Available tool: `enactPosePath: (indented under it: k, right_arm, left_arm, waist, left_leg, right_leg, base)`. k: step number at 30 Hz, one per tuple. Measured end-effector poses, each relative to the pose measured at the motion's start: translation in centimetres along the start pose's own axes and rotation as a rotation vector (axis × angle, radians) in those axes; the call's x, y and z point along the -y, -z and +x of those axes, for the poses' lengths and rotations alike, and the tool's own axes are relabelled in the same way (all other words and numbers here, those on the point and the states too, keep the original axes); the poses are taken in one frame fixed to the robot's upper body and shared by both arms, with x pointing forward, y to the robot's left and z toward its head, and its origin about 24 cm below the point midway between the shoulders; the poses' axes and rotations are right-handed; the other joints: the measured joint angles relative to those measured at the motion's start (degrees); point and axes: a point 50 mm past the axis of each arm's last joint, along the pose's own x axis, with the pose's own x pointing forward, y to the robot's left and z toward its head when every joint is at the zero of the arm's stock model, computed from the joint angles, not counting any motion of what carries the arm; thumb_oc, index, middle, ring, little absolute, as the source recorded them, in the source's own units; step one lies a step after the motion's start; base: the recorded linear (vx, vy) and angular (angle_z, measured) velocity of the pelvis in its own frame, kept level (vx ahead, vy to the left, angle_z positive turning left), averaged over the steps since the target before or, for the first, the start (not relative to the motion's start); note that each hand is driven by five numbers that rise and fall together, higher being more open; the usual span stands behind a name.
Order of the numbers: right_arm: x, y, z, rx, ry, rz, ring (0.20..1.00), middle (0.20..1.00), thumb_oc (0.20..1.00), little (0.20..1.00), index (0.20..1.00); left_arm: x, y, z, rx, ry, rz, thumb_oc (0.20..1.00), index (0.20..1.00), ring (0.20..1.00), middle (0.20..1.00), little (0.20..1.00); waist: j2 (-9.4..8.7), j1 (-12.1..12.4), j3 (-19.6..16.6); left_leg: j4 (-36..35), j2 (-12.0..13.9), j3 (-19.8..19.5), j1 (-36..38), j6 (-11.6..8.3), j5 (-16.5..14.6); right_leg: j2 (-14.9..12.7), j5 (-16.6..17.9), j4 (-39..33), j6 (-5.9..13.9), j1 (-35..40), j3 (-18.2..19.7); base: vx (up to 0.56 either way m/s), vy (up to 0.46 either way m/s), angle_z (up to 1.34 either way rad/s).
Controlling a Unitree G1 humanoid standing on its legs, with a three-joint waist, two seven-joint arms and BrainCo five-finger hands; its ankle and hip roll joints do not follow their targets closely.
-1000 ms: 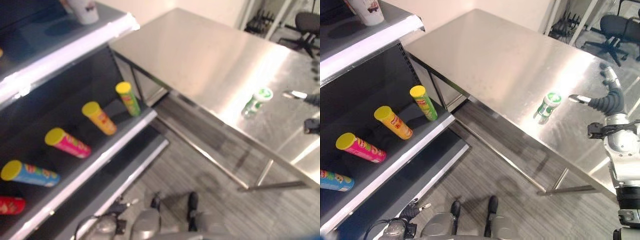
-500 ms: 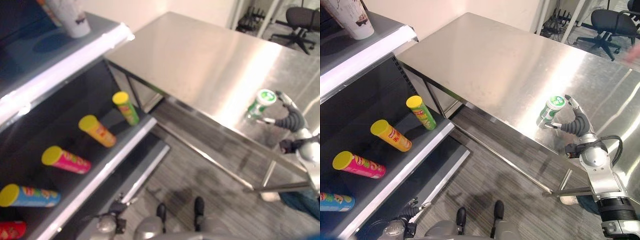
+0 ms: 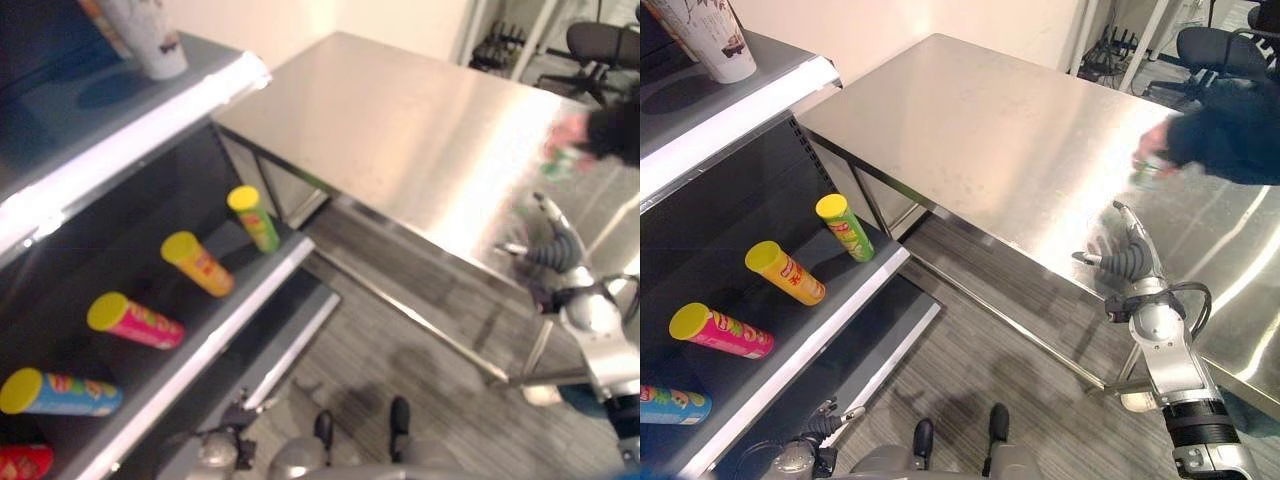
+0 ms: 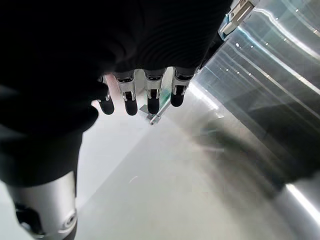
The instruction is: Put the goods on the table back onto the shelves and tidy them up.
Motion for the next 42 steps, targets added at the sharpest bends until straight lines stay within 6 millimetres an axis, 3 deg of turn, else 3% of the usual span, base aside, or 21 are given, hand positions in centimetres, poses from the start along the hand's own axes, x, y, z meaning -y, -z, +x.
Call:
enactPosePath:
  k: [6,10,18,20,25,32,40,42]
  right_arm:
    - [-0.1,-0.6,-0.2,0.029,0.003,0.025,1.0,1.0,1.0,1.0,1.0]
    - [0.8,-0.5,-0.5,0.03,0.049,0.033,1.0,1.0,1.0,1.0,1.0]
    - [4.1,-0.8,-2.2,0.067,0.223,0.091,1.0,1.0,1.0,1.0,1.0]
    - [5.5,-0.5,-3.4,0.069,0.292,0.089,1.0,1.0,1.0,1.0,1.0]
    - [7.9,1.7,-5.5,-0.016,0.452,0.075,1.0,1.0,1.0,1.0,1.0]
    - [7.8,5.7,-6.9,-0.227,0.532,0.063,1.0,1.0,1.0,1.0,1.0]
    - [8.0,5.9,-6.1,-0.238,0.584,0.074,1.0,1.0,1.0,1.0,1.0]
    - [8.0,5.3,-5.0,-0.212,0.582,0.084,1.0,1.0,1.0,1.0,1.0]
  left_arm:
    - [0.1,0.5,-0.1,-0.022,0.0,0.0,1.0,1.0,1.0,1.0,1.0]
    - [0.1,0.6,-0.1,-0.024,-0.001,-0.001,1.0,1.0,1.0,1.0,1.0]
    - [-0.3,0.6,-0.1,-0.026,-0.022,-0.034,1.0,1.0,1.0,1.0,1.0]
    - [-0.2,0.3,0.0,-0.017,-0.021,-0.036,1.0,1.0,1.0,1.0,1.0]
    - [-0.2,0.6,-0.1,-0.024,-0.021,-0.033,1.0,1.0,1.0,1.0,1.0]
    - [-0.1,0.0,0.1,-0.008,-0.025,-0.017,1.0,1.0,1.0,1.0,1.0]
    - [-0.2,-0.7,0.2,0.017,-0.031,0.008,1.0,1.0,1.0,1.0,1.0]
    - [-0.8,-1.4,0.3,0.042,-0.041,0.014,1.0,1.0,1.0,1.0,1.0]
  waist:
    - [-0.36,-0.2,-0.4]
    - [-0.57,-0.3,-0.6]
    - [-1.07,-1.7,-0.8]
    - [-1.24,-2.1,-1.2]
    - [-2.12,-4.3,-1.5]
    - [-2.39,-6.3,-1.6]
    - [-2.58,-6.5,-1.4]
    - [-1.58,-5.1,-0.3]
  left_leg:
    - [0.0,0.0,0.1,0.2,0.0,0.0]
    - [0.0,0.0,0.2,0.2,0.0,0.0]
    - [-0.1,0.0,1.4,0.2,-0.02,0.0]
    - [-0.2,-0.1,1.7,-0.4,-0.01,0.0]
    - [-0.7,-0.2,4.6,-0.6,0.07,0.0]
    - [-1.0,-0.1,7.4,0.2,0.36,-0.2]
    - [-0.9,-0.2,11.0,0.1,0.56,-0.4]
    - [-0.6,1.8,13.9,0.1,0.95,-0.2]
  right_leg:
    - [0.0,0.0,0.0,0.01,0.1,0.0]
    - [0.0,0.0,0.0,0.02,0.2,0.1]
    - [0.1,0.1,0.0,0.07,-0.4,1.1]
    - [0.0,0.2,0.0,0.13,-1.2,1.4]
    - [0.2,0.8,0.0,0.75,-3.0,4.1]
    - [0.8,1.3,0.0,1.37,-3.7,7.0]
    - [0.8,1.7,0.1,1.93,-5.8,8.5]
    - [0.0,-0.5,2.3,4.16,-7.2,3.8]
  base:
    - [0.0,0.0,0.0]
    - [0.0,0.0,0.0]
    - [-0.01,0.019,-0.06]
    - [-0.01,0.037,-0.09]
    - [0.0,0.037,-0.29]
    - [-0.01,0.025,-0.24]
    - [-0.05,-0.008,-0.23]
    - [0.0,-0.167,-0.51]
